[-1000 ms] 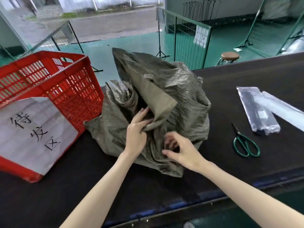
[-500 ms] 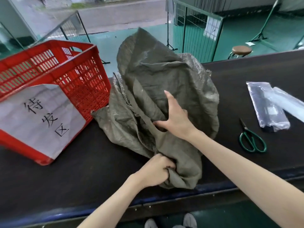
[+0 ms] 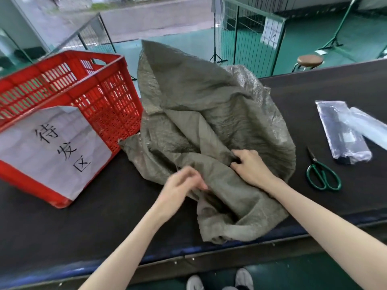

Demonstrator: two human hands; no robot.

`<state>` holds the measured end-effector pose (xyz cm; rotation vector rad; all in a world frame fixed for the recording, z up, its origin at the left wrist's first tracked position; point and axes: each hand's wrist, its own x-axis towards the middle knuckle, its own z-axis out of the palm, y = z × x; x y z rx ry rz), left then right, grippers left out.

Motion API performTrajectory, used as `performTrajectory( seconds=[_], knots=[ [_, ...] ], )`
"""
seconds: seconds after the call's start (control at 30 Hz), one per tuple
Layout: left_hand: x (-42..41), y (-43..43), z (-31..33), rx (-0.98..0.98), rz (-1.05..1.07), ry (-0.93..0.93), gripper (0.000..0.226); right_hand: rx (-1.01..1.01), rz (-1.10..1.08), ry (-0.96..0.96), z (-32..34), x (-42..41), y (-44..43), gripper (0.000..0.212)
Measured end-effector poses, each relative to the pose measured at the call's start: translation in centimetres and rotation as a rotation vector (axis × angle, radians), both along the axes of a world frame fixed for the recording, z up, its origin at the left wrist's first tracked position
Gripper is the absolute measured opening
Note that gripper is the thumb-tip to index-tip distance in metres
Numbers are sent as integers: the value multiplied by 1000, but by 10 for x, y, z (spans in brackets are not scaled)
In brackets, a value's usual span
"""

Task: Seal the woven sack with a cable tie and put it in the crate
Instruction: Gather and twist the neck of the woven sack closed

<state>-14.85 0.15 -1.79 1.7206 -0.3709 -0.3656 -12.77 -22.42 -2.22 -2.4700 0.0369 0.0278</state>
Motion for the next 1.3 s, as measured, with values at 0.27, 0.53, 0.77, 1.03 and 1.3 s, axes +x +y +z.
performTrajectory(
  seconds=[0.27,0.53,0.77,1.03,1.3],
  knots=[
    [57,-21,2,-67,703,266,102,-294,94,260,6,-24,-28,30],
    [68,-35,8,-91,602,62,62,4,45,-228,56,-20,-9,36],
    [40,-40,12,399,527,-479,26,52,87,-524,102,14,12,65],
    [14,-35,9,519,216,-560,29,-174,525,-226,114,48,23,99],
    [12,-21,8,177,-56,-482,26,-324,405,-161,66,52,-21,17]
  ],
)
